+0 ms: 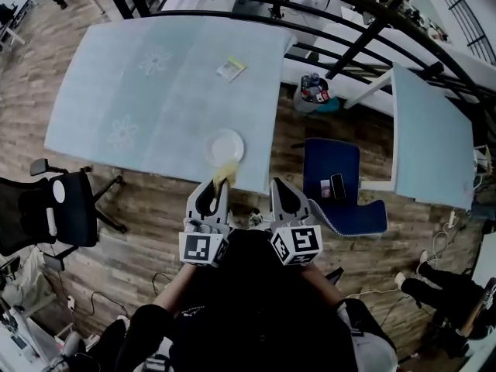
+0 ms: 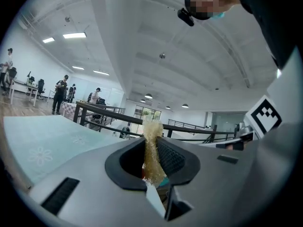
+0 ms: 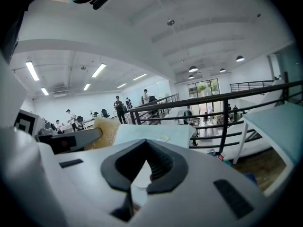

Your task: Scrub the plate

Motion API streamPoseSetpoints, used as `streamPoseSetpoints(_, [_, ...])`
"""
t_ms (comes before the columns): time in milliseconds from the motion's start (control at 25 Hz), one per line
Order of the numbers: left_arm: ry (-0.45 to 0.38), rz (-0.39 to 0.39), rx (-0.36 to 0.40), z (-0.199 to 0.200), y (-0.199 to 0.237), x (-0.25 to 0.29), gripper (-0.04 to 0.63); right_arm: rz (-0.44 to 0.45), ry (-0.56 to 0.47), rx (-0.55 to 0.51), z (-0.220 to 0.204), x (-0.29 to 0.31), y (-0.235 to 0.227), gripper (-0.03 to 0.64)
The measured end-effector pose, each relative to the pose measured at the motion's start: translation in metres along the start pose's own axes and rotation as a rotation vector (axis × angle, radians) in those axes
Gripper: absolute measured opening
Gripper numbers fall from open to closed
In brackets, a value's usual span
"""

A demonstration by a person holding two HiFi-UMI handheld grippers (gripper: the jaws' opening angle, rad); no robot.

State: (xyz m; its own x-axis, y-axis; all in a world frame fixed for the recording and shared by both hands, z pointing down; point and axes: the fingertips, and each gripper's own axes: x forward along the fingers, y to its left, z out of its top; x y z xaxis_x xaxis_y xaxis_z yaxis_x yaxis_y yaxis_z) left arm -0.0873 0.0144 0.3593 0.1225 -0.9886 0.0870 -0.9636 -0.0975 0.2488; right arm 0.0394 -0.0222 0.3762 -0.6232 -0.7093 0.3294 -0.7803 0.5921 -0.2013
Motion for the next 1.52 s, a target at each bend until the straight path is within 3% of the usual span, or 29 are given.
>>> streamPoseSetpoints(600, [0.137,-0.214,0.031,-0.009,0.078,0.069,0.069,-0.261,-0.006,0.061,0.010,0.051,0.016,0.009])
streamPoseSetpoints(800, [0.179,-0.260,0.053,-0.025,0.091,0.085,0.069,-0.288,-0.013,0.071,0.007,0.060,0.026,0.009])
streamPoseSetpoints(1160, [0.326,-0.244,0.005,-0.074,0.125,0.096,0.069,-0.321,0.031,0.108,-0.008,0.073,0.043,0.009])
streamPoseSetpoints(1520, [0.440,-0.188,-0.064,-0.135,0.131,0.127,0.069,-0.333,0.031,0.123,-0.006,0.075,0.018,0.009])
